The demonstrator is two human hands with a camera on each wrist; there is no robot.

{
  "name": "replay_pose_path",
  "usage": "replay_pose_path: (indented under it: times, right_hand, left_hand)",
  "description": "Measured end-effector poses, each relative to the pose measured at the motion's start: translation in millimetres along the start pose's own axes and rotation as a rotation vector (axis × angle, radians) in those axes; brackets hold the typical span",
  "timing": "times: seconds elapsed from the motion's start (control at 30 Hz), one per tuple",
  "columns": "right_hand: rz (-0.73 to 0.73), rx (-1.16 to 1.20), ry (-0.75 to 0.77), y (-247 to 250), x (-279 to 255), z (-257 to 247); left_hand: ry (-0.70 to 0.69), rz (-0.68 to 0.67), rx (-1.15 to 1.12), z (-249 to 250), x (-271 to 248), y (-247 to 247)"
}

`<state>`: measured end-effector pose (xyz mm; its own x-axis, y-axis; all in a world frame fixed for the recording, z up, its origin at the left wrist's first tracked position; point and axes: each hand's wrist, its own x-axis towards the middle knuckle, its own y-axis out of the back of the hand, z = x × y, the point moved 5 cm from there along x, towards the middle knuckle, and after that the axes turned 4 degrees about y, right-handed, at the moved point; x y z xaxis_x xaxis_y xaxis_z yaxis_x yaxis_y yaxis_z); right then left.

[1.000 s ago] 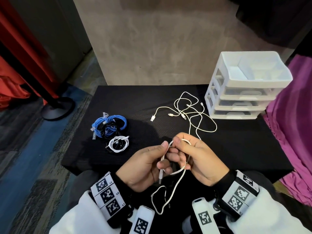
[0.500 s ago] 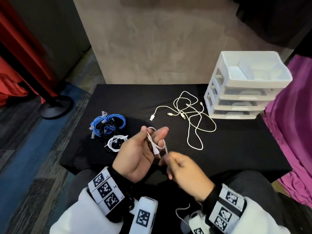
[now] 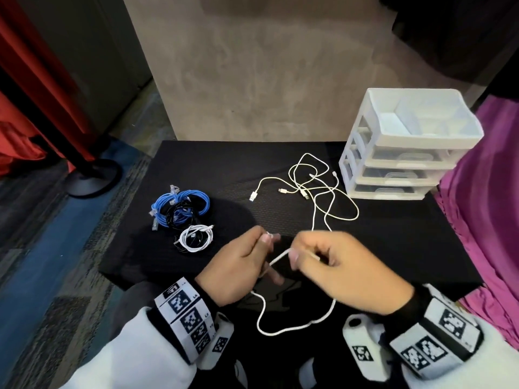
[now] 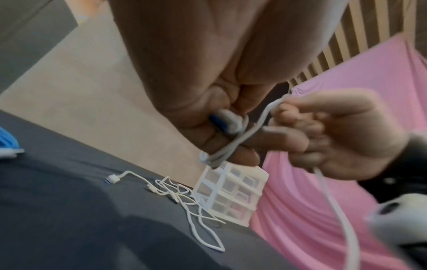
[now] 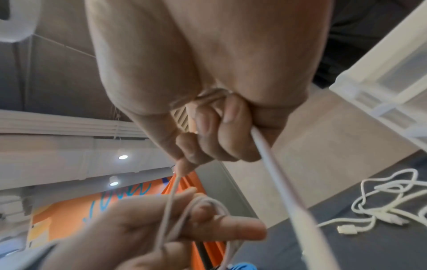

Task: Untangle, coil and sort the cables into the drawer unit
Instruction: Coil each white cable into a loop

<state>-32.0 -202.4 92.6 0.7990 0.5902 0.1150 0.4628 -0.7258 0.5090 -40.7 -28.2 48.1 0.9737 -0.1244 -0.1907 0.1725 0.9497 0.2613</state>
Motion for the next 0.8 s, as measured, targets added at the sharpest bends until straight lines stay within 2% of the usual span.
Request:
replay_pose_path:
  times: [0.17, 0.33, 0.43, 0.5, 0.57, 0.63, 0.67, 0.8]
  right_hand:
    - [0.147, 0.067, -0.034, 25.2, 20.2, 17.7]
    - [0.143, 0.119, -0.068, 16.7, 25.6, 47.6]
    - [0.133, 0.123, -0.158, -12.8, 14.8, 65.6]
    - [0.098, 0.133, -0.198, -39.2, 1.6, 66.7]
    - [0.032, 0.114, -0.183, -62.1, -10.3, 58.5]
    - [-0.012, 0.044, -0.148, -70.4, -17.2, 45.1]
    - [-0.028, 0.002, -0.122, -70.3, -18.3, 38.4]
    - [-0.036, -0.066, -0.049, -50.9, -14.4, 18.5]
  left_hand:
    - [-0.044, -0.187, -0.201, 17.1, -19.6, -18.9]
    - [-0.018, -0.21, -0.553, 30.9, -22.9, -13.1]
    - [0.009, -0.221, -0.884, 42.5, -21.0, -1.3]
    - [0.021, -0.154, -0.99, 42.3, -15.1, 6.7]
    - [0.0, 0.019, -0.854, 34.8, -8.8, 12.7]
    - [-0.018, 0.201, -0.506, 24.6, -3.7, 15.2]
    - [-0.036, 0.249, -0.324, 21.4, -1.9, 14.7]
    - [-0.103, 0.214, 0.289, 3.3, 4.8, 12.5]
